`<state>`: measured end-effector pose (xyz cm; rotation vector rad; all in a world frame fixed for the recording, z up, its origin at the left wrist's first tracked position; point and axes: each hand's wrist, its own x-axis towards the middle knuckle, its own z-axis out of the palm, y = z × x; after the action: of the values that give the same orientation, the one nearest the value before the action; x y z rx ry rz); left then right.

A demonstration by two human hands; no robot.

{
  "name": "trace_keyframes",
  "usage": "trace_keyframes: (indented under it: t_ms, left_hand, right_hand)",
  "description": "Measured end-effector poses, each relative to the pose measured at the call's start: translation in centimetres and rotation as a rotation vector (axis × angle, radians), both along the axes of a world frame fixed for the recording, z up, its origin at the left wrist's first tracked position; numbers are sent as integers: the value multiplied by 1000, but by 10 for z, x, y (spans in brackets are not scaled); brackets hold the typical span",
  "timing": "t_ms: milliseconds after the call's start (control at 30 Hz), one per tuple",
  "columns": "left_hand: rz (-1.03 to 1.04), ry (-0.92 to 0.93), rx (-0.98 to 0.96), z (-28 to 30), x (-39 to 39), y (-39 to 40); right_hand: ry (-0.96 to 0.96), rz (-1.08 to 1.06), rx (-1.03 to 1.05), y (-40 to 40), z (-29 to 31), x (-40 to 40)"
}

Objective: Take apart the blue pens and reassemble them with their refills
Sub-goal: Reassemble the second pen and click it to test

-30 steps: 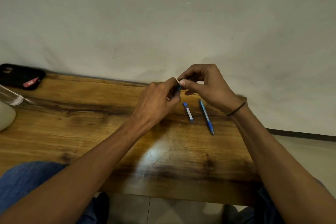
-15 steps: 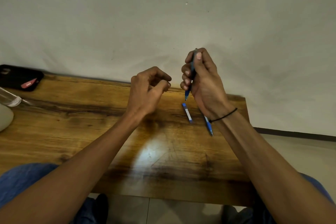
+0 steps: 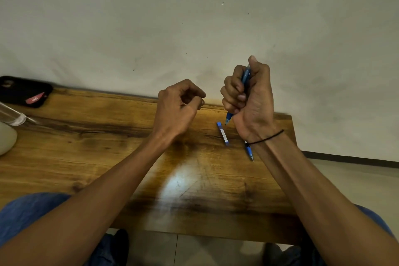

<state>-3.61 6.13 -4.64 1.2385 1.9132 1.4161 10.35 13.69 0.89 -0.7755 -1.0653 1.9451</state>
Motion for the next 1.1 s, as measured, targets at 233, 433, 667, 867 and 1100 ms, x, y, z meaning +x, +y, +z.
trace_keyframes:
  t_ms: [233,433,667,867,1100]
  left_hand:
    - [-9,16,-2,1,1,0]
    - [-15,19,2,0,1,0]
    - [-14,0,-1,0,1,0]
    - [-11,-2,0,-1,1,1]
    - [-12,10,7,-3,2,2]
  right_hand:
    - [32,-4,-16,2,0,1]
    - [55,-5,-37,2,2,0]
    - [128,-39,-123,1,4,2]
    - [174,-68,-189,4,5,3]
    - [211,-83,-228,7,6,5]
